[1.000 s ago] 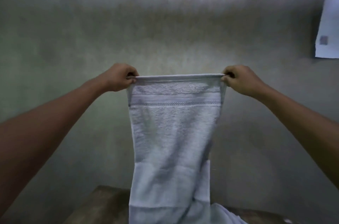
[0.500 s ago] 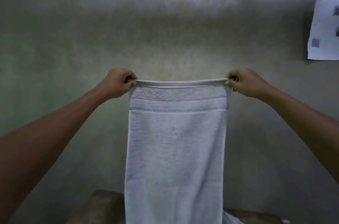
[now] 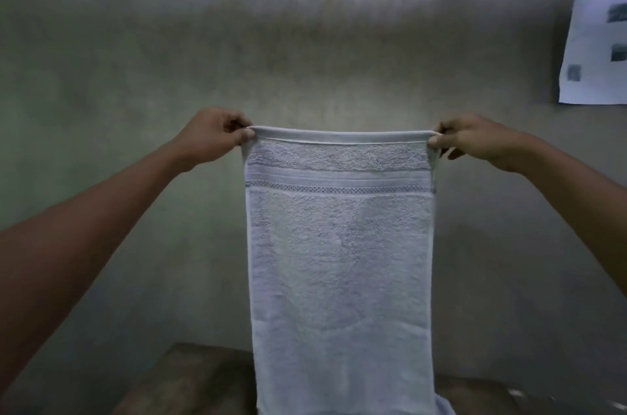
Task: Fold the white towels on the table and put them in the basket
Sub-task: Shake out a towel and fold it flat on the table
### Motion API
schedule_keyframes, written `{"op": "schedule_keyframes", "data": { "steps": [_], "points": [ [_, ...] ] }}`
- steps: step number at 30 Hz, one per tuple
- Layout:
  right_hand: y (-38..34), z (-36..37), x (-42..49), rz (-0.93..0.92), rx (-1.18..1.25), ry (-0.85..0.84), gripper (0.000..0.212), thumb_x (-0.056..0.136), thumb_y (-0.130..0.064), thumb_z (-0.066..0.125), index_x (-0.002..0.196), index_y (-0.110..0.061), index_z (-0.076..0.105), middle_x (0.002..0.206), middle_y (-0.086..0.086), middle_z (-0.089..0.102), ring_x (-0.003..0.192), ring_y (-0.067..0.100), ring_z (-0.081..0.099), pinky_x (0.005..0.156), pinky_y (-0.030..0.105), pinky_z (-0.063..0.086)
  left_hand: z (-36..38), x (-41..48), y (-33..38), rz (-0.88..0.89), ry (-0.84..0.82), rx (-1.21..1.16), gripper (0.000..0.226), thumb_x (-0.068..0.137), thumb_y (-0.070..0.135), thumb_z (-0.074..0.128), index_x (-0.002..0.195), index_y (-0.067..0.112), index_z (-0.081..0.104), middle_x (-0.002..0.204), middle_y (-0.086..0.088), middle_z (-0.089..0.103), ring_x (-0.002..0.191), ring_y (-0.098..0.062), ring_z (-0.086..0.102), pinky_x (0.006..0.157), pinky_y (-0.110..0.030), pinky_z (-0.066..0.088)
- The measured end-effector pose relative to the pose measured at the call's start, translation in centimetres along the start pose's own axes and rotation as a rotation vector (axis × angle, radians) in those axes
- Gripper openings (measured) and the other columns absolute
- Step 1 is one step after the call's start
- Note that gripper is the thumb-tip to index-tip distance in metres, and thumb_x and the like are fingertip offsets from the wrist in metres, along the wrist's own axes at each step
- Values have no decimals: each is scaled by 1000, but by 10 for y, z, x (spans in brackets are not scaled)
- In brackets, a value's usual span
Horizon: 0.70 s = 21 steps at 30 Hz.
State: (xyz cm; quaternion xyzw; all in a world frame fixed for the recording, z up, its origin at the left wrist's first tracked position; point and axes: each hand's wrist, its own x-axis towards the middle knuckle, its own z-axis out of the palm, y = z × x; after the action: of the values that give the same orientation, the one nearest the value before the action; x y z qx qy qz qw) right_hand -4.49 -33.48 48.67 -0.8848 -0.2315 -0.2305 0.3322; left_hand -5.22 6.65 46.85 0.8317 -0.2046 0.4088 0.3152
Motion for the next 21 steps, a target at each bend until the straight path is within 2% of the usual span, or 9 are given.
{"op": "schedule_keyframes", "data": {
  "steps": [1, 3, 5, 6, 9, 12, 15, 19, 21],
  "points": [
    [1, -4, -1, 27, 76, -48, 13, 93, -8, 54, 82, -10, 60, 80, 5, 60, 77, 18, 55, 73, 29, 44, -4, -2, 2, -88, -102, -189, 1, 85, 9, 66, 86, 8, 66, 75, -1, 68, 78, -16, 62, 66, -9, 50],
    [1, -11, -4, 56, 204, -145, 13, 92, -4, 51, 81, -6, 58, 80, 10, 57, 81, 23, 54, 76, 31, 47, -15, -6, 3, -212, -267, -464, 28, 72, 21, 76, 91, 3, 64, 77, 0, 71, 81, -17, 64, 69, -15, 53],
    [2, -17, -6, 55, 308, -229, 11, 86, -6, 57, 76, -5, 59, 77, 12, 55, 78, 24, 52, 69, 26, 53, -26, -7, 2, -253, -373, -561, 64, 49, 38, 89, 95, 1, 64, 82, -1, 72, 80, -13, 67, 69, -17, 55],
    [1, -19, -7, 55, 352, -272, 11, 78, -13, 66, 72, -7, 61, 74, 11, 54, 74, 21, 53, 65, 23, 54, -31, -6, 1, -261, -406, -587, 72, 39, 43, 92, 94, 4, 66, 83, -1, 72, 77, -11, 68, 69, -18, 55],
    [-4, -25, -6, 36, 429, -339, 31, 52, -29, 86, 67, -13, 64, 62, 3, 53, 59, 12, 51, 58, 20, 51, -41, -3, 1, -289, -451, -598, 61, 34, 43, 94, 82, 11, 72, 83, -2, 72, 74, -10, 68, 71, -19, 56],
    [-9, -21, -1, 46, 419, -293, 11, 81, -11, 65, 73, -8, 58, 61, 2, 54, 60, 14, 45, 57, 22, 50, -42, 2, 0, -329, -440, -510, 38, 66, 28, 79, 94, 5, 68, 93, -10, 68, 85, -19, 63, 75, -22, 56],
    [-6, -6, 6, 70, 350, -251, 16, 92, -5, 51, 77, -7, 58, 62, 3, 55, 60, 15, 45, 64, 28, 45, -33, 2, -12, -359, -377, -411, 28, 83, 12, 61, 104, -7, 61, 94, -15, 64, 85, -20, 59, 75, -21, 57],
    [16, 32, 18, 99, 200, -202, 13, 94, -10, 53, 83, -8, 60, 71, 7, 58, 65, 15, 53, 67, 29, 46, -3, -11, -44, -330, -333, -219, 7, 87, 4, 62, 88, -1, 67, 83, -12, 65, 72, -11, 62, 69, -15, 55],
    [33, 56, 24, 96, 95, -174, 10, 94, -13, 55, 86, -9, 61, 79, 7, 63, 72, 16, 59, 70, 29, 46, 17, -19, -64, -313, -278, -122, 12, 86, 4, 64, 77, 10, 67, 73, -5, 66, 61, -2, 61, 63, -12, 53]
  ]
}}
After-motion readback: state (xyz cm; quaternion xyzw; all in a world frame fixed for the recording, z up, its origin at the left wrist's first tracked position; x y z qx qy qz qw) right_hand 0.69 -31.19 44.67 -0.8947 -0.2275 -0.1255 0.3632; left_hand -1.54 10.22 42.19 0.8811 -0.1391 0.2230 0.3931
